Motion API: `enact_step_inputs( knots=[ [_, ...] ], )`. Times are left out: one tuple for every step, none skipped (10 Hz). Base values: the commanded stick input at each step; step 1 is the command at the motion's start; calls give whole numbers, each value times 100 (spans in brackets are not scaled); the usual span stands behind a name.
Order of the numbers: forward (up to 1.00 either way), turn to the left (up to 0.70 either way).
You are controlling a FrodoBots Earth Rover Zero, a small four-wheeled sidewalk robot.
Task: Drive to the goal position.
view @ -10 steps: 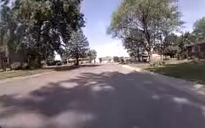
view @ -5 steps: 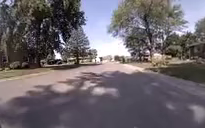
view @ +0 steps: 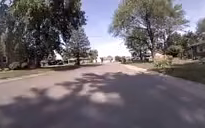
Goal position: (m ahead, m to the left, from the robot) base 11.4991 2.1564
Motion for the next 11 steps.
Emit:
enact_step_inputs(
  knots=[
    [69,3],
    [69,3],
    [69,3],
    [69,3],
    [69,3],
    [69,3],
    [69,3],
    [69,3],
    [69,3],
    [69,3],
    [69,3]
  ],
)
